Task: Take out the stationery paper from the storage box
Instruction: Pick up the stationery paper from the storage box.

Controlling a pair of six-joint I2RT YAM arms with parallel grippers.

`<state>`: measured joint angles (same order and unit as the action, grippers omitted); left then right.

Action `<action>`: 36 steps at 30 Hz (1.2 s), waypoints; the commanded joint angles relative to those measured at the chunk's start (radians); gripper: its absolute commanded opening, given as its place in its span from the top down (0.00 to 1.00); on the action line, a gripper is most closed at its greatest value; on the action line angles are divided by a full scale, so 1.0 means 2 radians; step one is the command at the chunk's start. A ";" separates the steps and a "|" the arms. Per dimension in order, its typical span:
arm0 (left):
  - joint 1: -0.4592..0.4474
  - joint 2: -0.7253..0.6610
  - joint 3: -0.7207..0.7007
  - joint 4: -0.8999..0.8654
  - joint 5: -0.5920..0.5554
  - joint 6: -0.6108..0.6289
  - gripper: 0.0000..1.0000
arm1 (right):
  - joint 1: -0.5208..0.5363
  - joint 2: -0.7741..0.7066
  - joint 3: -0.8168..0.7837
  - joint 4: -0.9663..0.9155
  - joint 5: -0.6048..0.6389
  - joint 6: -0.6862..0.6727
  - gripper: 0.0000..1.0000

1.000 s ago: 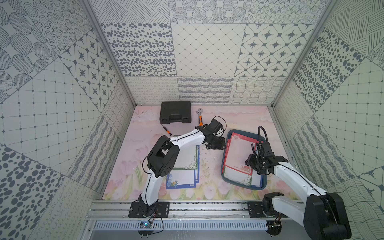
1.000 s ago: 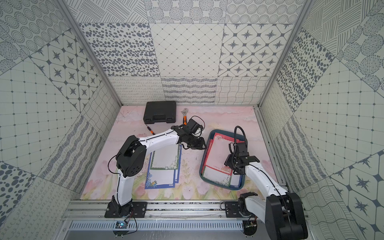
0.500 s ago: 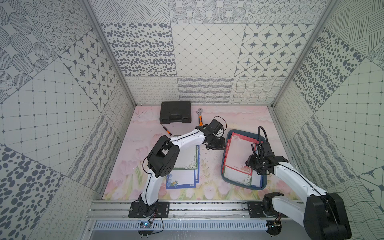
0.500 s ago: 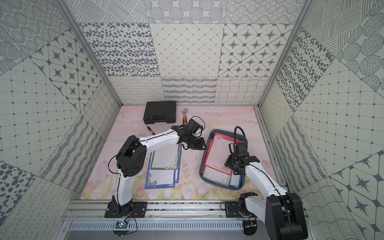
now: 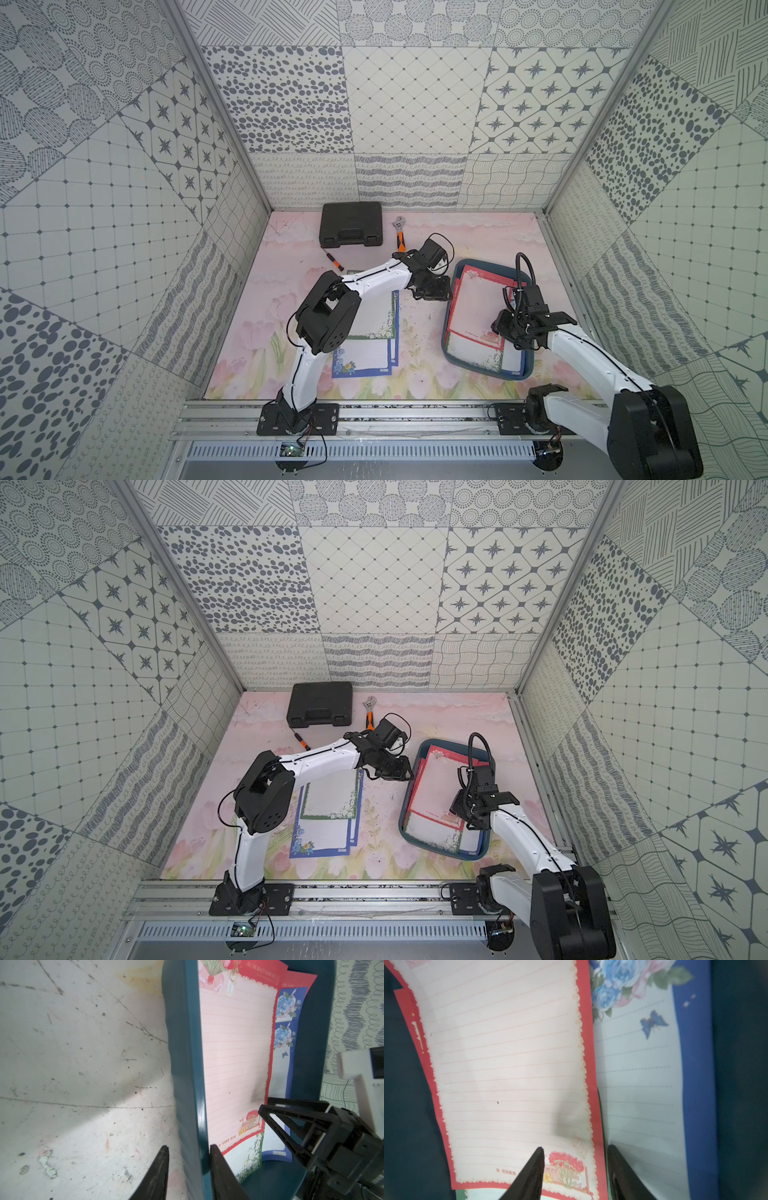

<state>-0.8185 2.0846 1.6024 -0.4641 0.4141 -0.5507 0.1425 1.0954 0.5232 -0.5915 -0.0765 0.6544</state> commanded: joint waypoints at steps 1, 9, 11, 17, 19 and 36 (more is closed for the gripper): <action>-0.005 0.005 0.005 -0.013 0.015 -0.002 0.66 | -0.002 -0.013 0.005 0.004 -0.002 -0.001 0.49; -0.007 0.009 0.010 -0.011 0.017 -0.004 0.66 | -0.002 -0.023 0.005 -0.008 0.013 -0.004 0.42; -0.006 0.011 0.012 -0.012 0.018 -0.003 0.66 | -0.002 -0.026 0.005 -0.007 0.012 -0.003 0.44; -0.007 0.014 0.015 -0.015 0.021 -0.002 0.66 | -0.002 -0.021 0.005 -0.002 0.002 -0.001 0.49; -0.007 0.014 0.015 -0.016 0.020 -0.002 0.66 | -0.002 -0.020 0.005 0.001 0.000 -0.001 0.49; -0.008 0.015 0.016 -0.022 0.020 -0.002 0.66 | -0.002 -0.004 0.003 0.008 -0.002 -0.001 0.45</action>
<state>-0.8257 2.1067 1.6211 -0.4820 0.4381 -0.5507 0.1425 1.0794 0.5232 -0.6010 -0.0818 0.6514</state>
